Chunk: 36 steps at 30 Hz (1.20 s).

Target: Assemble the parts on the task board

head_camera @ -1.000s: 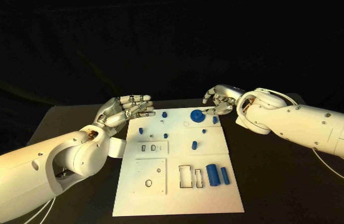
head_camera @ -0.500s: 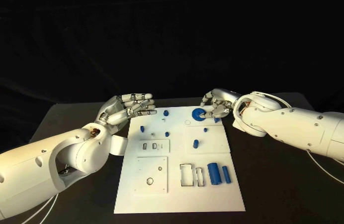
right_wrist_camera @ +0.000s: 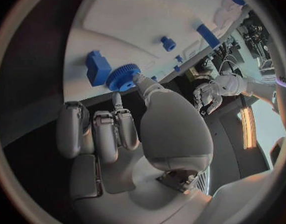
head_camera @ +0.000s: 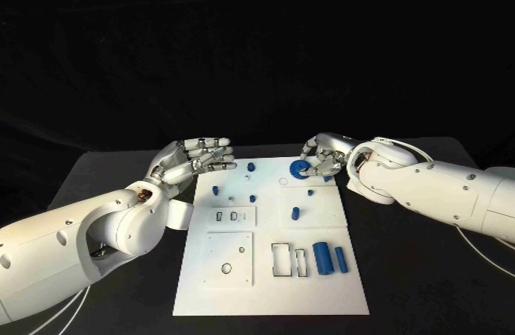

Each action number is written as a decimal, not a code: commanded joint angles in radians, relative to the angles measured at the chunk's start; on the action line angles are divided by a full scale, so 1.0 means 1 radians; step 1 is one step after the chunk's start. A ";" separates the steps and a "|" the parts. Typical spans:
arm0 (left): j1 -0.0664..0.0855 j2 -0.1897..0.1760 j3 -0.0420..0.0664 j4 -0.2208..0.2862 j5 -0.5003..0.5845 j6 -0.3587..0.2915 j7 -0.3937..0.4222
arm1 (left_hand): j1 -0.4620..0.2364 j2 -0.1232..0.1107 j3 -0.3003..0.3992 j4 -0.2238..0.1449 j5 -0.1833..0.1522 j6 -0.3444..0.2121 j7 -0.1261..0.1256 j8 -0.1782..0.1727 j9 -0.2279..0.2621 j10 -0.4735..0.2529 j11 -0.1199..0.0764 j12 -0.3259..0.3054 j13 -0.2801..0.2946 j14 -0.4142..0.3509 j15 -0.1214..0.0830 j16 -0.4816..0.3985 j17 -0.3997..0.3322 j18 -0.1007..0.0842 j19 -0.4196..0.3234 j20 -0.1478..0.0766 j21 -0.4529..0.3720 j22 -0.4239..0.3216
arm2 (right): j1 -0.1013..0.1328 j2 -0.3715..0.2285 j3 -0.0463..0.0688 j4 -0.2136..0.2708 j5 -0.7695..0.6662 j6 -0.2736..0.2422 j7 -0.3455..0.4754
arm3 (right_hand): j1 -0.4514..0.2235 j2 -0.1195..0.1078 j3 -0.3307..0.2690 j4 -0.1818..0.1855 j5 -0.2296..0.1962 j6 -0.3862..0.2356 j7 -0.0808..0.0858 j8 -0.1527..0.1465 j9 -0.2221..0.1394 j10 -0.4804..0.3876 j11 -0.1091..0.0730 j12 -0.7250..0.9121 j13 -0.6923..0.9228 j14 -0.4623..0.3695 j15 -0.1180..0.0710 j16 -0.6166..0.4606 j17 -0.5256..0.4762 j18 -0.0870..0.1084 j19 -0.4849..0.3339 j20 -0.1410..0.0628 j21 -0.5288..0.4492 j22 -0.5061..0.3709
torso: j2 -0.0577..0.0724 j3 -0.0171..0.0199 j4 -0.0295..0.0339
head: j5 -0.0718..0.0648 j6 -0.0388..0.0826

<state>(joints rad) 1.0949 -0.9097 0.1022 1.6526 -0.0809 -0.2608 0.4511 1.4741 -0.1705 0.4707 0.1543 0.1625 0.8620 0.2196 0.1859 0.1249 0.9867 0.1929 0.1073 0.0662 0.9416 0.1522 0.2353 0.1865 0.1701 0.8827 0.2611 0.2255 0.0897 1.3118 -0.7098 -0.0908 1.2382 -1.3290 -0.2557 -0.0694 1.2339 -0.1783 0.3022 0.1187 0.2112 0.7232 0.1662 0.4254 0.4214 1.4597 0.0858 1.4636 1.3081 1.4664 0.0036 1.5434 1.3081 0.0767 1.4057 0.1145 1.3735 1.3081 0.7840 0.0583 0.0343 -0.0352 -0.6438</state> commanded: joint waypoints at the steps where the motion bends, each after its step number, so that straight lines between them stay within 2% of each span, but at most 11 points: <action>1: 0.001 0.003 0.001 0.001 0.003 0.019 0.003 | -0.010 0.000 0.007 -0.001 -0.005 0.007 0.028 0.000 0.001 0.008 0.000 -0.005 -0.002 0.002 0.000 -0.006 0.001 0.013 0.004 -0.001 0.004 -0.002 | -0.002 0.006 0.000 -0.003 -0.031 -0.003 -0.006 | 0.011 -0.002 -0.006 0.000 -0.003 -0.003 0.002 0.003 0.001 0.016 -0.002 0.005 0.140 0.091 0.007 0.005 0.197 -0.015 0.006 0.001 0.006 0.011 | 0.001 0.0000 -0.0002 | 0.005 -0.002; 13: 0.001 0.003 0.001 0.000 0.003 0.021 0.000 | -0.010 0.000 0.007 -0.001 -0.005 0.007 0.028 0.000 0.001 0.008 0.000 -0.005 -0.002 0.002 0.000 -0.006 0.001 0.013 0.004 -0.001 0.004 -0.002 | -0.010 0.019 -0.001 -0.017 -0.066 0.017 -0.010 | 0.021 0.003 -0.005 -0.002 -0.004 0.002 0.002 0.008 0.000 0.027 -0.001 0.020 0.157 0.093 0.008 0.010 0.209 -0.017 0.011 0.002 0.013 0.021 | 0.000 0.0006 -0.0015 | 0.010 -0.008; 22: 0.001 0.002 0.001 0.000 0.003 0.022 -0.003 | -0.012 0.000 0.008 -0.001 -0.005 0.007 0.028 0.000 0.001 0.008 0.000 -0.006 -0.002 0.002 0.001 -0.006 0.001 0.013 0.003 -0.001 0.003 -0.002 | -0.013 0.019 -0.002 -0.009 -0.111 0.017 -0.009 | 0.070 0.025 0.038 -0.031 -0.018 0.035 0.001 0.017 -0.009 0.067 -0.002 0.066 0.210 0.097 0.009 0.017 0.229 -0.021 0.020 0.003 0.028 0.043 | 0.000 0.0018 -0.0025 | 0.010 -0.010; 27: 0.001 0.002 0.001 -0.001 0.003 0.021 -0.004 | -0.012 0.000 0.008 -0.001 -0.005 0.007 0.028 0.000 0.001 0.008 0.000 -0.006 -0.002 0.002 0.001 -0.006 0.001 0.013 0.003 -0.001 0.003 -0.002 | -0.016 0.019 -0.002 -0.002 -0.150 -0.012 0.001 | 0.116 0.043 0.123 -0.073 -0.057 0.081 -0.007 0.020 -0.020 0.075 -0.009 0.074 0.221 0.099 0.002 0.021 0.240 -0.025 0.030 -0.002 0.041 0.063 | 0.000 0.0015 -0.0020 | 0.008 -0.008; 36: 0.001 0.003 0.001 -0.002 0.003 0.020 -0.005 | -0.012 0.000 0.008 -0.001 -0.005 0.007 0.028 0.000 0.001 0.008 0.000 -0.006 -0.002 0.002 0.001 -0.006 0.001 0.013 0.003 -0.001 0.003 -0.002 | -0.021 0.019 -0.003 0.011 -0.186 -0.092 0.030 | 0.095 0.038 0.168 -0.082 -0.062 0.130 -0.021 0.023 -0.026 0.082 -0.021 0.080 0.228 0.100 -0.007 0.022 0.245 -0.029 0.040 -0.009 0.053 0.082 | 0.000 0.0015 -0.0017 | 0.008 -0.005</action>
<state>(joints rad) 1.0949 -0.9088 0.1023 1.6498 -0.0809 -0.2580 0.4418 1.4722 -0.1723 0.4734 0.1515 0.1625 0.8619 0.2196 0.1859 0.1249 0.9867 0.1929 0.1073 0.0662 0.9416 0.1522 0.2353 0.1870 0.1701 0.8827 0.2611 0.2255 0.0891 1.2970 -0.6900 -0.0890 1.2502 -1.4642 -0.3182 -0.0476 1.3347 -0.1448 0.4680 0.0357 0.1541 0.7991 0.1805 0.4372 0.3943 1.4667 0.0714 1.5399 1.3076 1.4665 0.0035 1.5608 1.3077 0.0612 1.4396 0.1056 1.4232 1.3076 0.7840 0.0601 0.0322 -0.0273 -0.6498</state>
